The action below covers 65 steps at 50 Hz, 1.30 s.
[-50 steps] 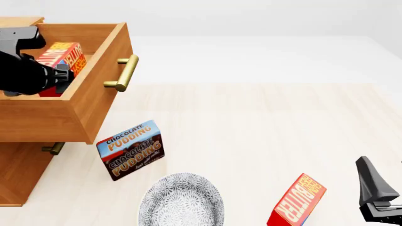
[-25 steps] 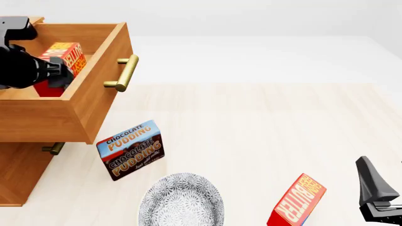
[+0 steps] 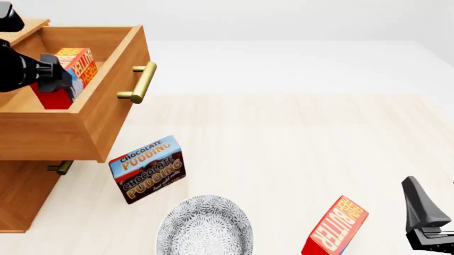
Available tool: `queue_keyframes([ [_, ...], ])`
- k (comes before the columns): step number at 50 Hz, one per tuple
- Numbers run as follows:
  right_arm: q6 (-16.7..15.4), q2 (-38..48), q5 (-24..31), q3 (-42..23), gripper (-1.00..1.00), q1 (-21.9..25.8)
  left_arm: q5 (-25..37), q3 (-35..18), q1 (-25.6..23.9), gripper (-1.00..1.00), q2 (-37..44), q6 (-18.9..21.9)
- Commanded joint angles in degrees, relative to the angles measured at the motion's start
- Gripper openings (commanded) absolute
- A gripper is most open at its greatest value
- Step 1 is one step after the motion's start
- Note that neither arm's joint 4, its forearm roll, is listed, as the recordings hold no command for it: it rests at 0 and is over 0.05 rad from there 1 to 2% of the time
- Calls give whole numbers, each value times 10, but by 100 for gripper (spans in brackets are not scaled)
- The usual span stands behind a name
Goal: Put the butter at the front in the top drawer of the cabinet and close it.
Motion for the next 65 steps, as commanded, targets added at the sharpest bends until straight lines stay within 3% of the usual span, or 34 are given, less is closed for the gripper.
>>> queue_keyframes([
  [1,0,-1,0,0,100,0,18,-8,0,100,-19,7],
  [25,0,-1,0,0,100,0,63,-41,-16,100,-57,32],
  [38,0,-1,0,0,100,0,89,-48,-46,100,-79,44],
  [49,0,-1,0,0,100,0,119,-88,-70,100,-101,67],
  [55,0,-1,0,0,100,0,122,-111,-99,100,-104,58],
  [57,0,-1,0,0,100,0,121,-102,-86,100,-107,73],
  [65,0,-1,0,0,100,0,111,-118,-132,100,-102,61],
])
